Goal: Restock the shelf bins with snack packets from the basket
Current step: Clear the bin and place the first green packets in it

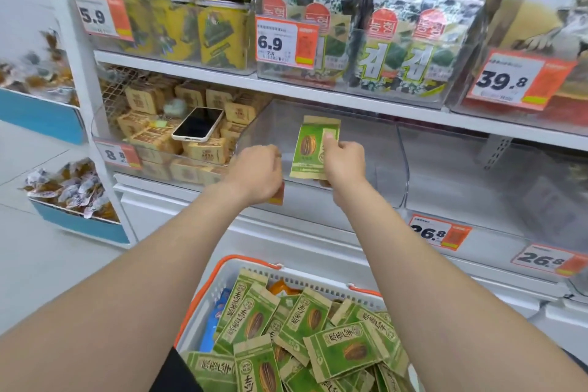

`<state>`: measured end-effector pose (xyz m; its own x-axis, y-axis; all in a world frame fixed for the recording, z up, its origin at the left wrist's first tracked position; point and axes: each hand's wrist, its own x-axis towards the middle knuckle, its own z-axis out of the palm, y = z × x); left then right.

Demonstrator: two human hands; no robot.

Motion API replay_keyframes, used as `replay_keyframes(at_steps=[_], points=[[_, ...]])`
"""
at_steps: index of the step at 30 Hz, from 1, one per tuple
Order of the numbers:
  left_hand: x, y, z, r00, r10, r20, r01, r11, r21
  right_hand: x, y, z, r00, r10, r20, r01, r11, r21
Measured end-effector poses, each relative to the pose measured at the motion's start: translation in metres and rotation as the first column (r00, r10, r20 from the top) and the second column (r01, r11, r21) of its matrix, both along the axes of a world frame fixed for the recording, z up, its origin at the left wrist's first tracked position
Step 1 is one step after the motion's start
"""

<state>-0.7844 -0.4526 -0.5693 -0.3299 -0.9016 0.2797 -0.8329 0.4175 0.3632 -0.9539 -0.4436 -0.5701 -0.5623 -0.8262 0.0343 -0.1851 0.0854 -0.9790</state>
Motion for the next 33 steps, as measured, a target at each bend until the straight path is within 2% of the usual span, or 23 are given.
replay_keyframes(at_steps=[3, 7, 10, 13, 18, 22, 27, 29, 33], points=[[0.002, -0.010, -0.010, 0.985, -0.004, 0.175, -0.008, 0.998, 0.065, -0.001, -0.038, -0.005, 0.999, -0.001, -0.046, 0.005, 0.997, 0.081], [0.005, -0.029, -0.011, 0.989, -0.052, 0.137, 0.026, 0.982, 0.186, 0.004, -0.081, -0.020, 0.998, 0.024, -0.051, -0.017, 0.992, 0.128], [0.004, -0.029, -0.012, 0.978, -0.073, 0.196, 0.041, 0.986, 0.164, 0.007, -0.114, -0.030, 0.983, 0.076, -0.166, -0.044, 0.982, 0.184], [0.002, -0.033, -0.015, 0.968, -0.072, 0.242, 0.043, 0.992, 0.121, 0.016, -0.138, -0.027, 0.975, 0.109, -0.193, -0.081, 0.986, 0.146], [0.000, -0.041, -0.022, 0.958, -0.094, 0.272, 0.066, 0.992, 0.110, 0.017, -0.172, -0.023, 0.895, -0.014, -0.446, 0.102, 0.979, 0.174], [-0.002, -0.045, -0.024, 0.951, -0.096, 0.293, 0.075, 0.994, 0.081, 0.009, -0.198, -0.039, 0.851, 0.052, -0.522, 0.076, 0.972, 0.221], [-0.004, -0.048, -0.025, 0.955, -0.081, 0.286, 0.064, 0.996, 0.068, 0.015, -0.208, -0.041, 0.857, -0.020, -0.516, 0.164, 0.958, 0.236], [-0.004, -0.048, -0.025, 0.955, -0.081, 0.285, 0.062, 0.995, 0.073, 0.015, -0.208, -0.044, 0.867, -0.030, -0.498, 0.150, 0.968, 0.203], [-0.004, -0.048, -0.025, 0.951, -0.090, 0.295, 0.072, 0.995, 0.073, 0.010, -0.207, -0.050, 0.891, 0.056, -0.451, 0.058, 0.971, 0.233]])
